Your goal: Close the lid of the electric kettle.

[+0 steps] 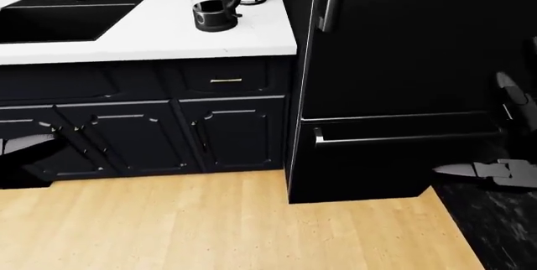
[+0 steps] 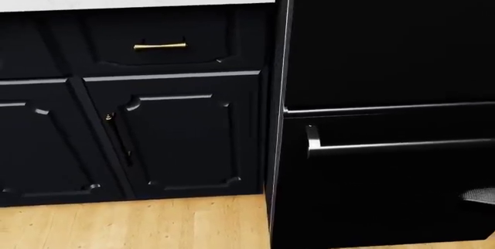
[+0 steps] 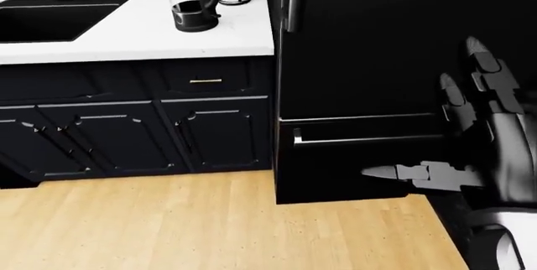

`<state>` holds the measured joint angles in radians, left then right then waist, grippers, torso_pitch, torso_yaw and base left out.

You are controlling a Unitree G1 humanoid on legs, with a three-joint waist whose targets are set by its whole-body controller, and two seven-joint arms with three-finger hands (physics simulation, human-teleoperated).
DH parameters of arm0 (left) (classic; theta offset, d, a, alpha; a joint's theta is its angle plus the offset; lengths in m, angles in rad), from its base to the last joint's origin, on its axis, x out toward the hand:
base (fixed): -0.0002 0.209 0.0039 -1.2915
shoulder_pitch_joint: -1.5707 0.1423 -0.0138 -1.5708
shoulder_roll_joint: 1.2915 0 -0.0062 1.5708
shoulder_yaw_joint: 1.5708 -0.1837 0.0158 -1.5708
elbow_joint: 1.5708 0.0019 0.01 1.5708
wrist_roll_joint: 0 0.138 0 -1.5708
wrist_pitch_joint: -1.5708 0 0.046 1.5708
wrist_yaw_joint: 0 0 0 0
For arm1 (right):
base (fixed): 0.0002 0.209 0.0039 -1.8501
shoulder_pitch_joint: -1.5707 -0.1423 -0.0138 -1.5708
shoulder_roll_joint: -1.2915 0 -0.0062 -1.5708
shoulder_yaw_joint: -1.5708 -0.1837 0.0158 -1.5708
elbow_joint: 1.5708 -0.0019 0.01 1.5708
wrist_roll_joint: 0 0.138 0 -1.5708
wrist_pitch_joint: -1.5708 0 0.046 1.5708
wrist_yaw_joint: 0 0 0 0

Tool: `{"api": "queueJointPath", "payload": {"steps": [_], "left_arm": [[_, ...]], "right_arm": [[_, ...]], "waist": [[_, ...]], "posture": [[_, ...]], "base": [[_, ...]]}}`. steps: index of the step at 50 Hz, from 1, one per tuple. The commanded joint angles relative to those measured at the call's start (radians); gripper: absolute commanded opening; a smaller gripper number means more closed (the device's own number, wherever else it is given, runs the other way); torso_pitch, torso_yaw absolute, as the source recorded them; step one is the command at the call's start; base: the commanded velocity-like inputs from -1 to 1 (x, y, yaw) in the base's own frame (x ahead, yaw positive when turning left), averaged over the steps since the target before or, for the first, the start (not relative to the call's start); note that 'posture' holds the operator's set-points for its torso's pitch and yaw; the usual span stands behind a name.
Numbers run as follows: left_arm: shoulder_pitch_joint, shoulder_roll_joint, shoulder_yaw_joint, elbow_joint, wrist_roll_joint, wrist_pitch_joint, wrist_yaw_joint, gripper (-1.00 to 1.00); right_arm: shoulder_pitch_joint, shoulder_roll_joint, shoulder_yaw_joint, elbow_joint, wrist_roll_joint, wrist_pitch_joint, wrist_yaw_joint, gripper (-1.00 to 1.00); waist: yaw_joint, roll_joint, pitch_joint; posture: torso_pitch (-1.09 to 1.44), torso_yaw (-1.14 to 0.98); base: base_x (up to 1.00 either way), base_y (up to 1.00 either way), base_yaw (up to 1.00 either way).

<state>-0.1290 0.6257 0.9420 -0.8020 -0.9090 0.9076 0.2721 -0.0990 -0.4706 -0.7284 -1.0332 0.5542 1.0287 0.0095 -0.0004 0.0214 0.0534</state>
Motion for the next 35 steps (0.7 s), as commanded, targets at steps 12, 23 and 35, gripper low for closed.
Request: {"api": "queueJointPath", "payload": {"steps": [12, 23, 35], "left_arm": [[-0.015, 0.003, -0.001, -0.014, 0.021, -0.027, -0.021, 1.00], [-0.014, 0.005, 0.002, -0.016, 0.015, -0.024, -0.019, 1.00], [-0.011, -0.001, -0.003, -0.016, 0.025, -0.026, -0.024, 1.00]], "right_arm": [[-0.018, -0.008, -0.011, -0.014, -0.036, -0.022, 0.011, 0.96], [-0.009, -0.012, -0.013, -0.014, -0.031, -0.026, 0.005, 0.97], [-0.014, 0.014, 0.001, -0.014, -0.091, -0.027, 0.046, 0.96]], "waist": [[-0.005, -0.068, -0.028], [0.001, 0.047, -0.009], [-0.003, -0.065, -0.014]], "posture": [[0.00, 0.00], [0.00, 0.00], [0.00, 0.00]], "base": [[0.00, 0.20, 0.00], [0.00, 0.19, 0.00], [0.00, 0.19, 0.00]]}}
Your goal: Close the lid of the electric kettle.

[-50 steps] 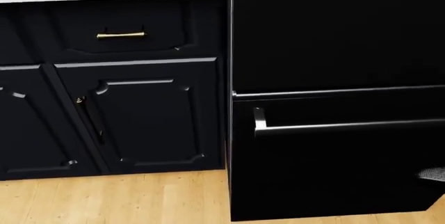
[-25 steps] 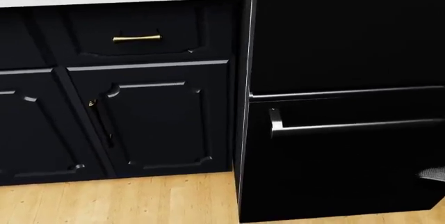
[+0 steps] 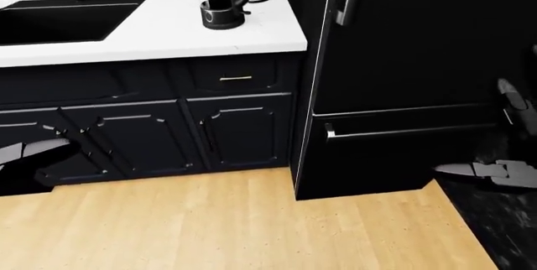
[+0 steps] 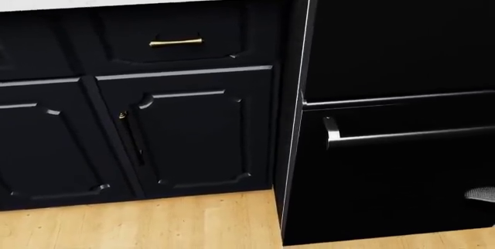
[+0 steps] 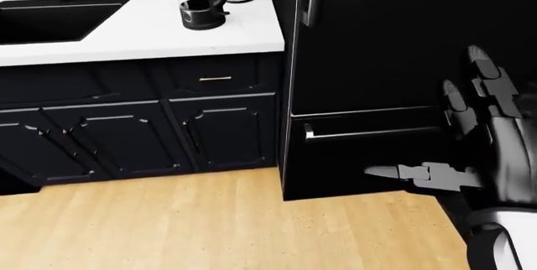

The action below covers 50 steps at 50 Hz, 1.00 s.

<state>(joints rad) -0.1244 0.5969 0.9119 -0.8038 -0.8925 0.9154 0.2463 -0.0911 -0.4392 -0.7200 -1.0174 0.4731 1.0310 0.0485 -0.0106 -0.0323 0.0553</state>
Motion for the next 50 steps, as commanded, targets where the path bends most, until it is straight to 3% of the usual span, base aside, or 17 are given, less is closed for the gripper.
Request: {"api": "queueJointPath", "payload": {"steps": [1, 7, 10, 11, 12, 19, 21, 23, 24, 27, 32, 34, 35, 38, 44, 48, 50], "left_arm": [[-0.019, 0.032, 0.036, -0.017, -0.002, -0.026, 0.006, 1.00], [-0.017, 0.035, 0.031, -0.016, 0.000, -0.030, 0.007, 1.00], [-0.017, 0.032, 0.024, -0.014, 0.011, -0.035, 0.001, 1.00], [-0.019, 0.032, 0.024, -0.013, 0.011, -0.034, 0.002, 1.00], [-0.020, 0.032, 0.023, -0.013, 0.013, -0.034, 0.001, 1.00], [-0.025, 0.027, 0.020, -0.014, 0.020, -0.030, -0.003, 1.00], [-0.024, 0.026, 0.018, -0.015, 0.023, -0.031, -0.005, 1.00], [-0.024, 0.027, 0.019, -0.015, 0.020, -0.030, -0.004, 1.00], [-0.023, 0.026, 0.018, -0.016, 0.022, -0.030, -0.006, 1.00], [-0.023, 0.026, 0.017, -0.017, 0.021, -0.030, -0.005, 1.00], [-0.022, 0.025, 0.018, -0.018, 0.023, -0.028, -0.008, 1.00], [-0.023, 0.027, 0.022, -0.019, 0.019, -0.025, -0.007, 1.00], [-0.021, 0.024, 0.018, -0.017, 0.026, -0.029, -0.010, 1.00], [-0.021, 0.022, 0.016, -0.016, 0.030, -0.029, -0.012, 1.00], [-0.023, 0.018, 0.015, -0.012, 0.036, -0.031, -0.018, 1.00], [-0.023, 0.010, 0.006, -0.011, 0.049, -0.035, -0.023, 1.00], [-0.024, 0.010, 0.008, -0.013, 0.046, -0.032, -0.022, 1.00]], "right_arm": [[-0.024, -0.019, -0.011, -0.030, -0.007, -0.027, 0.007, 0.96], [-0.024, -0.012, -0.010, -0.030, -0.022, -0.027, 0.017, 0.96], [-0.028, -0.014, -0.012, -0.030, -0.023, -0.023, 0.019, 0.96], [-0.027, -0.011, -0.010, -0.030, -0.027, -0.025, 0.021, 0.97], [-0.029, -0.012, -0.010, -0.030, -0.027, -0.023, 0.021, 0.96], [-0.026, -0.014, -0.009, -0.030, -0.023, -0.024, 0.017, 0.96], [-0.026, -0.013, -0.009, -0.030, -0.025, -0.025, 0.019, 0.96], [-0.025, -0.010, -0.008, -0.030, -0.028, -0.026, 0.020, 0.96], [-0.025, -0.012, -0.008, -0.030, -0.028, -0.024, 0.020, 0.96], [-0.025, -0.011, -0.008, -0.030, -0.032, -0.023, 0.020, 0.96], [-0.026, -0.001, -0.004, -0.030, -0.051, -0.025, 0.033, 0.96], [-0.027, -0.002, -0.006, -0.030, -0.051, -0.023, 0.034, 0.96], [-0.026, 0.000, -0.004, -0.030, -0.053, -0.025, 0.036, 0.96], [-0.027, 0.001, -0.004, -0.030, -0.057, -0.024, 0.038, 0.95], [-0.029, 0.009, 0.002, -0.030, -0.074, -0.026, 0.048, 0.97], [-0.032, 0.016, 0.004, -0.030, -0.088, -0.024, 0.059, 0.96], [-0.032, 0.017, 0.005, -0.030, -0.091, -0.025, 0.061, 0.96]], "waist": [[0.005, -0.011, -0.020], [0.007, 0.045, -0.009], [0.007, 0.142, -0.033], [0.014, 0.095, -0.018], [0.011, 0.106, -0.014], [0.012, 0.043, -0.012], [0.011, 0.016, -0.012], [0.010, -0.037, -0.025], [0.000, 0.005, -0.015], [0.004, -0.010, -0.023], [0.007, 0.037, -0.008], [0.003, 0.080, -0.013], [0.003, 0.121, -0.026], [0.009, 0.103, -0.008], [0.008, 0.045, -0.012], [0.008, -0.025, -0.022], [0.001, 0.000, -0.016]], "posture": [[0.00, 0.00], [0.00, 0.00], [0.00, 0.00], [0.00, 0.00], [0.00, 0.00], [0.00, 0.00], [0.00, 0.00], [0.00, 0.00], [0.00, 0.00], [0.00, 0.00], [0.00, 0.00], [0.00, 0.00], [0.00, 0.00], [0.00, 0.00], [0.00, 0.00], [0.00, 0.00], [0.00, 0.00]], "base": [[0.00, 0.19, 0.00], [0.00, 0.19, 0.00], [0.00, 0.20, 0.00], [0.00, 0.20, 0.00], [0.00, 0.20, 0.00], [0.00, 0.19, 0.00], [0.00, 0.20, 0.00], [0.00, 0.19, 0.00], [0.00, 0.19, 0.00], [0.00, 0.20, 0.00], [0.00, 0.19, 0.00], [0.00, 0.20, 0.00], [0.00, 0.20, 0.00], [0.00, 0.20, 0.00], [0.00, 0.19, 0.00], [0.00, 0.19, 0.00], [0.00, 0.20, 0.00]]}}
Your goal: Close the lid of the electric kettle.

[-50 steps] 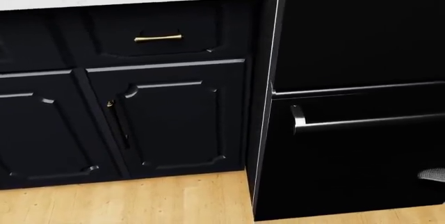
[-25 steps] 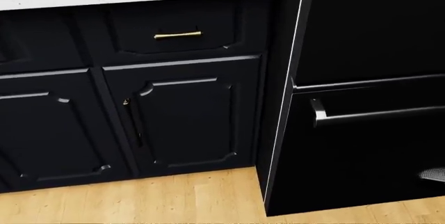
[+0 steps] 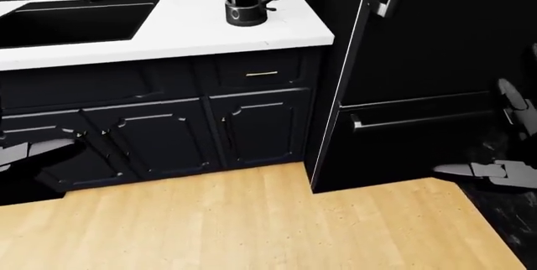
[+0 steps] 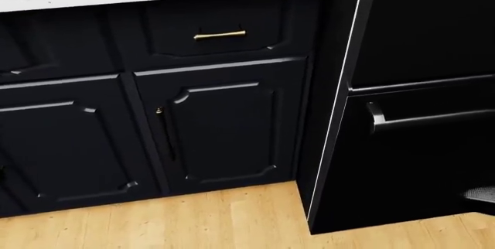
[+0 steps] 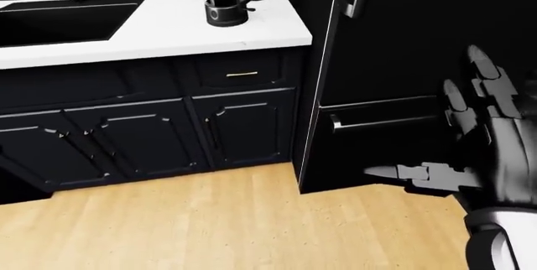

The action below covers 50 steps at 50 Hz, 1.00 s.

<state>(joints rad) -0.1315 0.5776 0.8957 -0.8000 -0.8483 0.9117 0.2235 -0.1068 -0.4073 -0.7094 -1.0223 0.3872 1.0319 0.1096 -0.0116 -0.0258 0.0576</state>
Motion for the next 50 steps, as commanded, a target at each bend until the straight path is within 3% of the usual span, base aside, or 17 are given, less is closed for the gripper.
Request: {"api": "queueJointPath", "payload": {"steps": [1, 8, 11, 12, 13, 19, 23, 24, 25, 27, 31, 34, 36, 37, 39, 42, 50], "left_arm": [[-0.017, 0.029, 0.023, -0.017, 0.003, -0.028, 0.001, 1.00], [-0.016, 0.024, 0.017, -0.017, 0.011, -0.031, -0.004, 1.00], [-0.018, 0.031, 0.026, -0.020, -0.001, -0.024, 0.002, 1.00], [-0.019, 0.032, 0.028, -0.019, -0.003, -0.023, 0.003, 1.00], [-0.018, 0.033, 0.030, -0.019, -0.004, -0.023, 0.003, 1.00], [-0.016, 0.032, 0.023, -0.015, 0.005, -0.030, 0.000, 1.00], [-0.019, 0.035, 0.027, -0.017, 0.000, -0.025, 0.002, 1.00], [-0.018, 0.034, 0.025, -0.016, 0.003, -0.027, 0.001, 1.00], [-0.018, 0.033, 0.024, -0.017, 0.004, -0.027, 0.001, 1.00], [-0.017, 0.032, 0.025, -0.018, 0.005, -0.027, -0.001, 1.00], [-0.019, 0.032, 0.027, -0.019, 0.003, -0.024, -0.001, 1.00], [-0.020, 0.032, 0.027, -0.018, 0.004, -0.023, -0.002, 1.00], [-0.017, 0.026, 0.018, -0.016, 0.017, -0.030, -0.007, 1.00], [-0.020, 0.027, 0.018, -0.017, 0.016, -0.029, -0.006, 1.00], [-0.020, 0.025, 0.018, -0.017, 0.019, -0.028, -0.008, 1.00], [-0.020, 0.024, 0.015, -0.017, 0.022, -0.029, -0.009, 1.00], [-0.022, 0.015, 0.007, -0.019, 0.039, -0.026, -0.018, 1.00]], "right_arm": [[-0.015, -0.014, -0.002, -0.025, -0.008, -0.027, 0.000, 0.96], [-0.021, -0.009, 0.005, -0.025, -0.025, -0.023, 0.010, 0.96], [-0.020, -0.013, 0.001, -0.025, -0.017, -0.023, 0.004, 0.96], [-0.019, -0.010, 0.000, -0.025, -0.020, -0.025, 0.006, 0.96], [-0.020, -0.007, 0.000, -0.025, -0.025, -0.026, 0.010, 0.96], [-0.026, -0.005, 0.004, -0.025, -0.036, -0.022, 0.017, 0.96], [-0.023, -0.001, 0.007, -0.025, -0.041, -0.026, 0.019, 0.96], [-0.025, -0.002, 0.005, -0.025, -0.040, -0.024, 0.020, 0.97], [-0.025, -0.003, 0.005, -0.025, -0.039, -0.023, 0.018, 0.97], [-0.020, 0.000, 0.008, -0.025, -0.044, -0.028, 0.020, 0.96], [-0.022, 0.002, 0.009, -0.025, -0.048, -0.027, 0.024, 0.96], [-0.022, 0.003, 0.016, -0.025, -0.062, -0.032, 0.028, 0.96], [-0.030, 0.011, 0.004, -0.025, -0.043, -0.024, 0.029, 0.96], [-0.026, 0.012, 0.007, -0.025, -0.048, -0.028, 0.029, 0.97], [-0.028, 0.011, 0.006, -0.025, -0.047, -0.028, 0.029, 0.97], [-0.026, 0.012, 0.006, -0.025, -0.043, -0.031, 0.027, 0.96], [-0.026, 0.013, 0.022, -0.025, -0.061, -0.032, 0.024, 0.97]], "waist": [[0.008, -0.018, -0.020], [0.008, 0.041, -0.013], [0.007, 0.139, -0.038], [0.015, 0.087, -0.022], [0.012, 0.103, -0.018], [0.012, 0.046, -0.016], [0.011, -0.023, -0.020], [0.015, -0.025, -0.028], [0.003, -0.001, -0.020], [0.008, -0.015, -0.022], [0.010, 0.012, -0.020], [0.002, 0.048, -0.002], [-0.018, 0.106, -0.009], [-0.009, 0.075, 0.004], [-0.003, 0.059, 0.001], [0.011, 0.003, -0.010], [0.013, 0.020, -0.010]], "posture": [[0.00, 0.00], [0.00, 0.00], [0.00, 0.00], [0.00, 0.00], [0.00, 0.00], [0.00, 0.00], [0.00, 0.00], [0.00, 0.00], [0.00, 0.00], [0.00, 0.00], [0.00, 0.00], [0.00, 0.00], [0.00, 0.00], [0.00, 0.00], [0.00, 0.00], [0.00, 0.00], [0.00, 0.00]], "base": [[0.00, 0.20, 0.00], [0.00, 0.20, 0.00], [0.00, 0.19, 0.00], [0.00, 0.20, 0.00], [0.00, 0.20, 0.00], [0.00, 0.19, 0.00], [0.00, 0.20, 0.00], [0.00, 0.19, 0.00], [0.00, 0.19, 0.00], [0.00, 0.20, 0.00], [0.00, 0.19, 0.00], [0.00, 0.13, 0.00], [0.00, 0.00, 0.00], [0.00, 0.00, 0.00], [0.00, 0.00, 0.00], [0.00, 0.00, 0.00], [0.00, 0.00, 0.00]]}}
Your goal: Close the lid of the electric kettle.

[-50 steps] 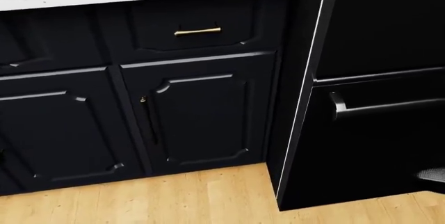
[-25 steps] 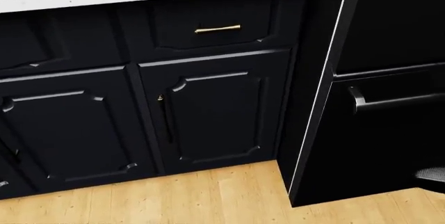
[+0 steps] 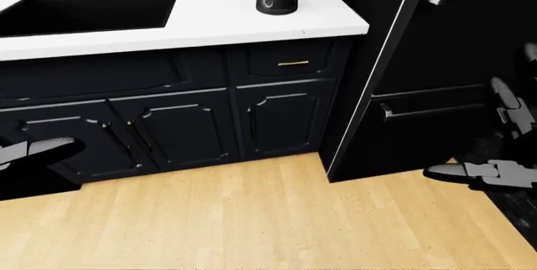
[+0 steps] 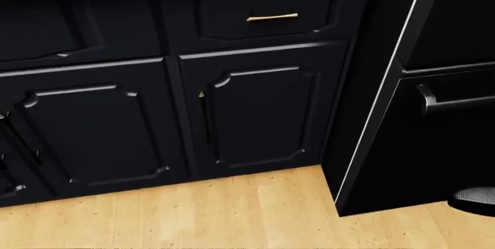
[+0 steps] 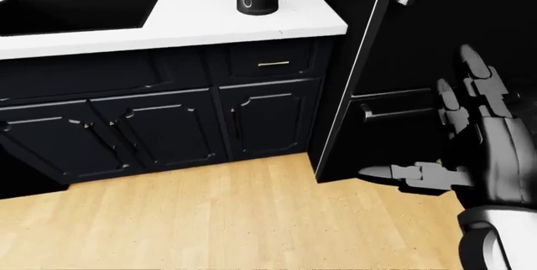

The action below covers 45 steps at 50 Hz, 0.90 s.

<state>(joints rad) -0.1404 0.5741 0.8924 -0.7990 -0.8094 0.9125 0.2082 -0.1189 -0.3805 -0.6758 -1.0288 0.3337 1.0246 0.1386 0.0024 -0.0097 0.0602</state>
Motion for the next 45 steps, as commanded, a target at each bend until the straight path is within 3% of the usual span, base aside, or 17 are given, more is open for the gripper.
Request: {"api": "queueJointPath", "payload": {"steps": [1, 29, 36, 37, 40, 45], "left_arm": [[-0.013, 0.017, 0.010, -0.019, 0.003, -0.028, -0.003, 1.00], [-0.016, 0.014, 0.005, -0.009, 0.023, -0.036, -0.018, 1.00], [-0.021, 0.017, 0.009, -0.013, 0.015, -0.027, -0.013, 1.00], [-0.019, 0.015, 0.005, -0.012, 0.019, -0.030, -0.014, 1.00], [-0.015, 0.009, -0.002, -0.009, 0.030, -0.038, -0.019, 1.00], [-0.018, 0.011, 0.008, -0.015, 0.019, -0.026, -0.016, 1.00]], "right_arm": [[-0.013, -0.013, -0.011, -0.018, -0.010, -0.025, -0.004, 0.96], [-0.039, 0.002, -0.007, -0.018, -0.015, 0.012, 0.006, 0.97], [-0.037, 0.012, 0.006, -0.018, -0.061, 0.013, 0.031, 0.95], [-0.041, 0.014, 0.006, -0.018, -0.062, 0.016, 0.032, 0.96], [-0.042, 0.019, 0.004, -0.018, -0.068, 0.017, 0.038, 0.96], [-0.041, 0.025, 0.008, -0.018, -0.081, 0.017, 0.046, 0.96]], "waist": [[-0.001, 0.005, -0.014], [-0.001, 0.016, -0.023], [-0.003, 0.015, -0.022], [-0.002, 0.019, -0.043], [-0.001, 0.025, -0.018], [-0.001, 0.036, -0.015]], "posture": [[0.00, 0.00], [0.00, 0.00], [0.00, 0.00], [0.00, 0.00], [0.00, 0.00], [0.00, 0.00]], "base": [[0.00, 0.00, 0.00], [0.00, 0.00, 0.00], [0.00, 0.00, 0.00], [0.06, 0.00, 0.00], [0.12, 0.00, 0.00], [0.15, 0.00, 0.00]]}}
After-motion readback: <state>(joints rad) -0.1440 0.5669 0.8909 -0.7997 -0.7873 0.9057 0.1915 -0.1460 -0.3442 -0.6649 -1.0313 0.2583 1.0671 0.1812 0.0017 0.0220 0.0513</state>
